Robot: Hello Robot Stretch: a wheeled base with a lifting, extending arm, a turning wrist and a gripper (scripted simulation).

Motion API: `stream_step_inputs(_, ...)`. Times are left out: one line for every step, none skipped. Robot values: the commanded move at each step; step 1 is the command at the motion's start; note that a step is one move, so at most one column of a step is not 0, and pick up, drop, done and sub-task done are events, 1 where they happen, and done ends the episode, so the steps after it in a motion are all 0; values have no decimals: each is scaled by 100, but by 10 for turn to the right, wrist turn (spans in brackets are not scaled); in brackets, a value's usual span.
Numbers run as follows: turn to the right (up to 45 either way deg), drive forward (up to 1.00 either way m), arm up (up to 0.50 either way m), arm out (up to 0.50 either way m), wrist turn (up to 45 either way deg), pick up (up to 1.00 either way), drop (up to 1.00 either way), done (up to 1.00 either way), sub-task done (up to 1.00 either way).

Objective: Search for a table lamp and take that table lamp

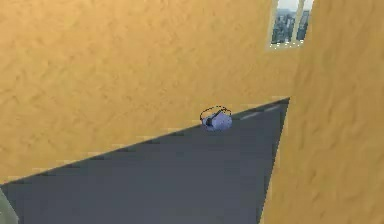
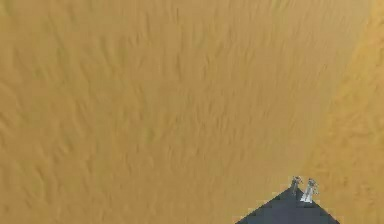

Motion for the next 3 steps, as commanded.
stream_step_inputs(-90, 0, 0, 0, 0, 0, 0, 0, 0)
stream_step_inputs(0, 80, 0, 0, 0, 0, 0, 0, 0)
stream_step_inputs(390, 0, 0, 0, 0, 0, 0, 0, 0)
